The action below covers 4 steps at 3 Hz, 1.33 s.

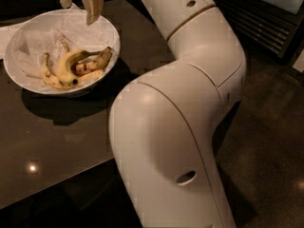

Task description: Pick banana from white bowl

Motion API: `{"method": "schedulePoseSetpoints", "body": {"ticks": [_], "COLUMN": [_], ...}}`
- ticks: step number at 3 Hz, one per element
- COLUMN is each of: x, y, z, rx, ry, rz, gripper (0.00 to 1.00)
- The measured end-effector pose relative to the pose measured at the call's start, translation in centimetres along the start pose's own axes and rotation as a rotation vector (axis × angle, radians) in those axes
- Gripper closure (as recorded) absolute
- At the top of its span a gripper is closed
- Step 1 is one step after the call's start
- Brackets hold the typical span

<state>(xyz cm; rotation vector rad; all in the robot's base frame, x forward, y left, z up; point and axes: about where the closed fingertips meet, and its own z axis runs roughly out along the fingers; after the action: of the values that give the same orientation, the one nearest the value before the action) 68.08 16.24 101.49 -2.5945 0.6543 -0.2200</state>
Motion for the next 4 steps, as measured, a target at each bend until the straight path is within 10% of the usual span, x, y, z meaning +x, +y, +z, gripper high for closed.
{"method": "schedulePoseSetpoints", "body": {"ticks": [4], "x": [-4.4], "y": [-4.3], "z": [4.3], "rx": [0.034], "ry": [-0.18], "rz": [0.045], "gripper": [0.41]}}
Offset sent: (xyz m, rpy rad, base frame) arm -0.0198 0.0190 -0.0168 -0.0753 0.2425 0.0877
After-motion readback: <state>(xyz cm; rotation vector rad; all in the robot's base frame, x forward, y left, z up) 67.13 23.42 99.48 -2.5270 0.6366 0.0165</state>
